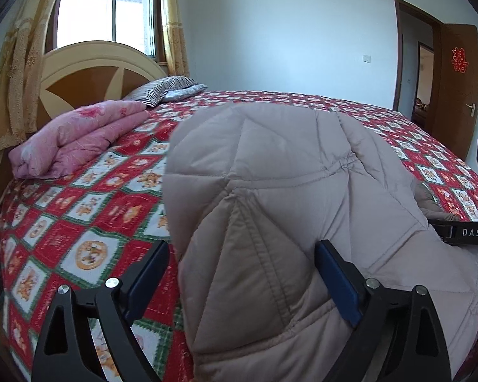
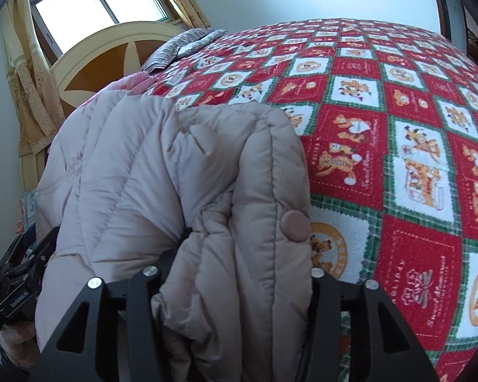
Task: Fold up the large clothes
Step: 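Lower the folded bundle onto the bed and open both tools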
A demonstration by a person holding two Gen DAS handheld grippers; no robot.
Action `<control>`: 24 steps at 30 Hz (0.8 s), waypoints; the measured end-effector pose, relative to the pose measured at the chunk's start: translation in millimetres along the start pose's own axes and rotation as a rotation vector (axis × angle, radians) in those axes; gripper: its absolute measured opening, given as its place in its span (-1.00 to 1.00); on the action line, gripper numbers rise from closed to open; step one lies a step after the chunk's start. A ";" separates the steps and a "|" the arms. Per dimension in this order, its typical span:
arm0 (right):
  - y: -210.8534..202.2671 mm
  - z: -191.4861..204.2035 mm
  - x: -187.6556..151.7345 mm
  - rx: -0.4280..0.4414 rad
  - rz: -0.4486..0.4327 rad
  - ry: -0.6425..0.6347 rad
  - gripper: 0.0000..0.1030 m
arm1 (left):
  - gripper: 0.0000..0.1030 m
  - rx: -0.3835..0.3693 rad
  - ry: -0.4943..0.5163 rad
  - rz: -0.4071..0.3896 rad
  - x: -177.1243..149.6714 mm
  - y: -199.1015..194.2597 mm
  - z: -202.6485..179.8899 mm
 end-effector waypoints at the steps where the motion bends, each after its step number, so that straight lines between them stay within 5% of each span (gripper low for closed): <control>1: -7.9 1.0 1.4 -0.019 -0.014 -0.011 0.12 | 0.80 0.003 0.005 -0.018 2.0 -9.1 -0.7; 7: -58.5 19.7 2.7 -0.049 -0.118 -0.049 0.55 | 0.80 -0.021 0.008 -0.127 11.2 -70.9 -3.9; 10: -63.2 33.3 3.9 -0.044 -0.125 -0.081 0.60 | 0.80 -0.021 0.024 -0.142 12.6 -82.4 -6.5; 18: -28.4 23.1 -12.2 -0.111 -0.023 -0.081 0.59 | 0.80 0.019 0.019 -0.023 -11.9 -39.4 -4.6; 24: -15.6 7.2 -25.9 -0.151 0.018 -0.087 0.57 | 0.80 -0.034 -0.037 0.000 -27.4 -22.7 -2.0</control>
Point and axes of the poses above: each gripper's, at about its wrist camera, not at the fingertips, and y roughly the way its jaws point, z to its left, x to its top, the point moved 10 cm from there along y, roughly the way its jaws point, and after that the axes turned 4 degrees about z, right-handed, at the moved point
